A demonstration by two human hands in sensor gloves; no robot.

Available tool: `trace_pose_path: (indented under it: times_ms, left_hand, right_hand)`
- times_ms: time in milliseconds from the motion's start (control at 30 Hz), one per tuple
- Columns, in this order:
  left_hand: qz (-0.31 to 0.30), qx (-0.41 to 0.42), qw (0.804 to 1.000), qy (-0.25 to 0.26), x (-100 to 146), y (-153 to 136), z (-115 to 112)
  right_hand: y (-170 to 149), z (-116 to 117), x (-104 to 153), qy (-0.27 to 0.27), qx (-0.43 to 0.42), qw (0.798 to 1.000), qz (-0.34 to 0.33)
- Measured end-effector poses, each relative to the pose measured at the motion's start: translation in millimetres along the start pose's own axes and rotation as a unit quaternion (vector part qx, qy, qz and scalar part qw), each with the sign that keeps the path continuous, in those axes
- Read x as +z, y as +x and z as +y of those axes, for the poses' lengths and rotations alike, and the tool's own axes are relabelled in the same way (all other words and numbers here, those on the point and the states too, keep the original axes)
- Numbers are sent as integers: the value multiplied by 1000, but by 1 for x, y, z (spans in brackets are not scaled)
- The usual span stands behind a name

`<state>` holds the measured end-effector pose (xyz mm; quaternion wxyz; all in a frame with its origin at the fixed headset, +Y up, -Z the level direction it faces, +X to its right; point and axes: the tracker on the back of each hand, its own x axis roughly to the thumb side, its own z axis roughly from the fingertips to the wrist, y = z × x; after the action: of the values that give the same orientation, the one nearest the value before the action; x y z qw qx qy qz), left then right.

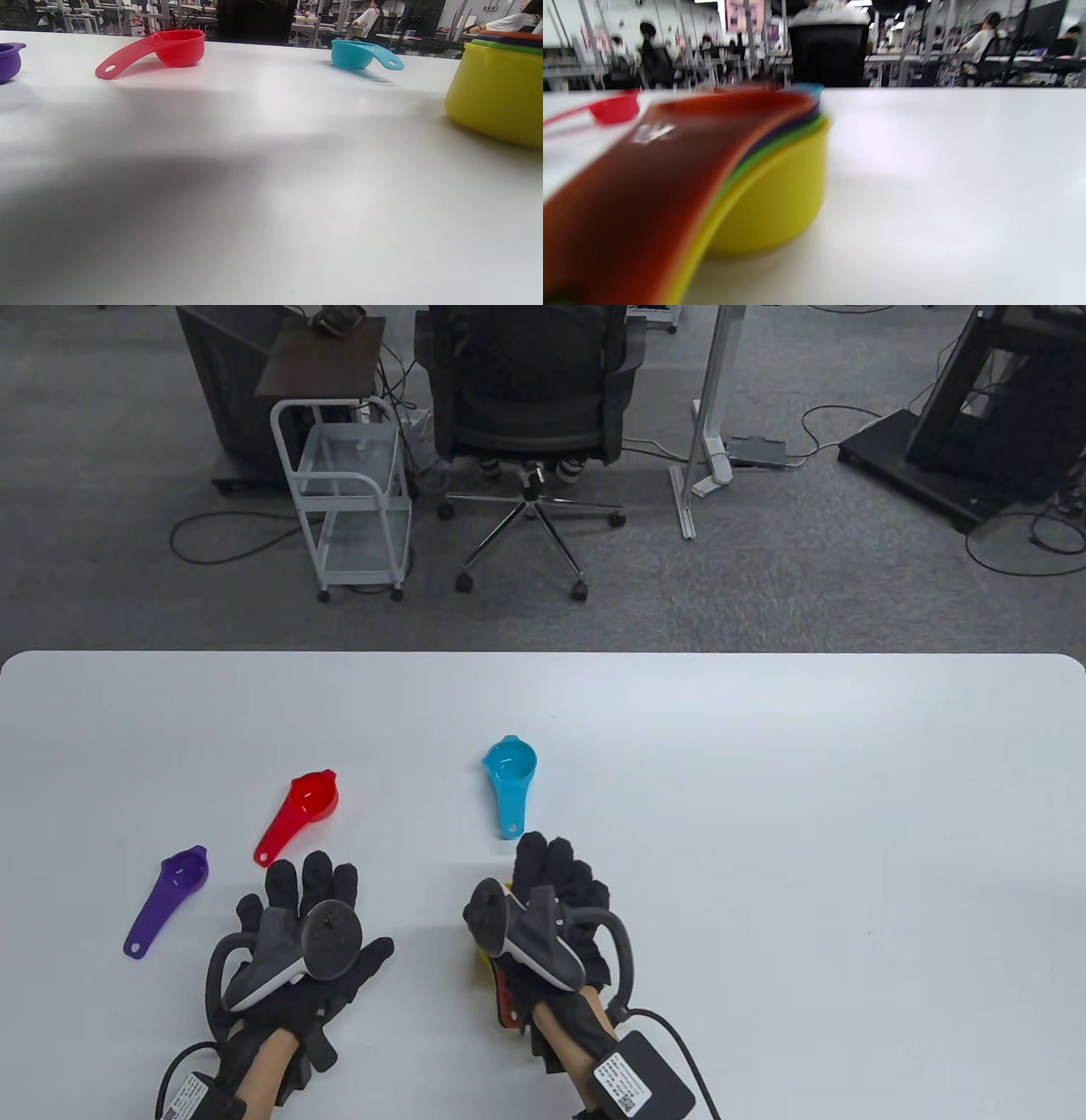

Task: Nest plastic measuring cups

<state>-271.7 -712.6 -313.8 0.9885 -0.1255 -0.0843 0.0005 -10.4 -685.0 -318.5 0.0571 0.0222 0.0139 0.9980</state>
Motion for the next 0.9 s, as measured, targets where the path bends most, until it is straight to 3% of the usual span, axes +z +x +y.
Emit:
trace_pose_path:
  times_ms: [133,300,367,433,500,733,767,900]
  left_hand:
    - [0,1,1000,2,-1,0,0]
    - [-6,42,999,-14,-9,1,-2]
    - [-8,38,999,-5,-14,3,3]
    - [-19,30,999,7,-20,7,10]
    - [-28,22,999,25,-28,14,21]
    - [-73,41,996,41,-96,62,72]
    - [-73,28,997,30,-128,81,82]
    - [-57,26,998,-9,-182,109,84]
  right_hand:
    - [-51,-11,14,-12,-3,1000,14]
    - [-108,14,32,17,56,998,3]
    - [-120,25,33,8,62,998,-2]
    - [-127,29,32,71,52,996,11]
    - [-130,29,33,38,44,998,12]
    - [-133,31,38,40,50,998,18]
    - [-136,31,40,40,53,997,27]
    - [-146,32,41,45,46,997,44]
